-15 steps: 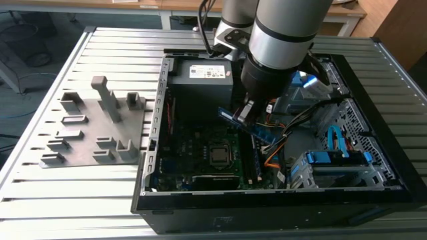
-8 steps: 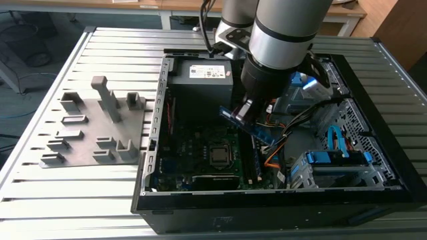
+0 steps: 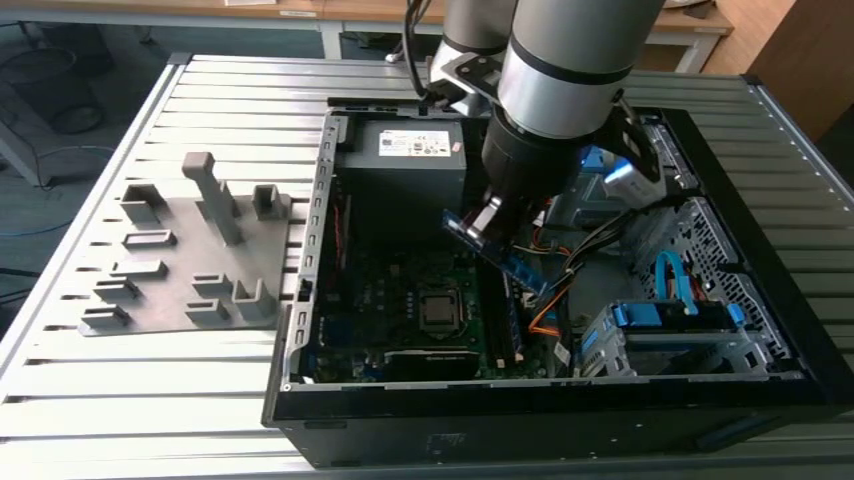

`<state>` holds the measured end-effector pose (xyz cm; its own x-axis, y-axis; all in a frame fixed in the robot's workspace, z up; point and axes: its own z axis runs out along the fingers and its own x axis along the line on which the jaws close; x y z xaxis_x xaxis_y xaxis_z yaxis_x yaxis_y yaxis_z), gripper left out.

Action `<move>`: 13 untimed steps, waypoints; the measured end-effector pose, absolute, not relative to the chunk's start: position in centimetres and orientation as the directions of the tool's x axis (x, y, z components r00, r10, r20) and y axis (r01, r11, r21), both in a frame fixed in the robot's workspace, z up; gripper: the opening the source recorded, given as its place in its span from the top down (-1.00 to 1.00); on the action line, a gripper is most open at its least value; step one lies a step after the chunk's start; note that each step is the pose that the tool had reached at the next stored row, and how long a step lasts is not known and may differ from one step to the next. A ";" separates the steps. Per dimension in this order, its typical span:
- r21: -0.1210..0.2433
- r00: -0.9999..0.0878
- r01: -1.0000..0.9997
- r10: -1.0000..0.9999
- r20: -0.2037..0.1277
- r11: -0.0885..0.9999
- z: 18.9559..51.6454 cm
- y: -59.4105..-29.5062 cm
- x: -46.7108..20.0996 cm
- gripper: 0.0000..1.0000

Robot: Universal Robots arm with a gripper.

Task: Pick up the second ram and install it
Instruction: 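Insert the second ram into the second slot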

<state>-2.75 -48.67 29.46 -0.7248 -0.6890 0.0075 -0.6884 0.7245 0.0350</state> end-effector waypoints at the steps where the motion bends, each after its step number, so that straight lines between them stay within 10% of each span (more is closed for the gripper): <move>1: 0.035 -0.732 -0.681 -0.681 0.008 0.732 29.5 -48.7 -2.8 0.73; 13: 0.031 -0.804 -0.594 -0.594 0.011 0.804 29.4 -48.7 -2.8 0.73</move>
<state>-2.75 -48.67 29.44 -0.8043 -0.5942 0.0112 -0.5936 0.8041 0.0306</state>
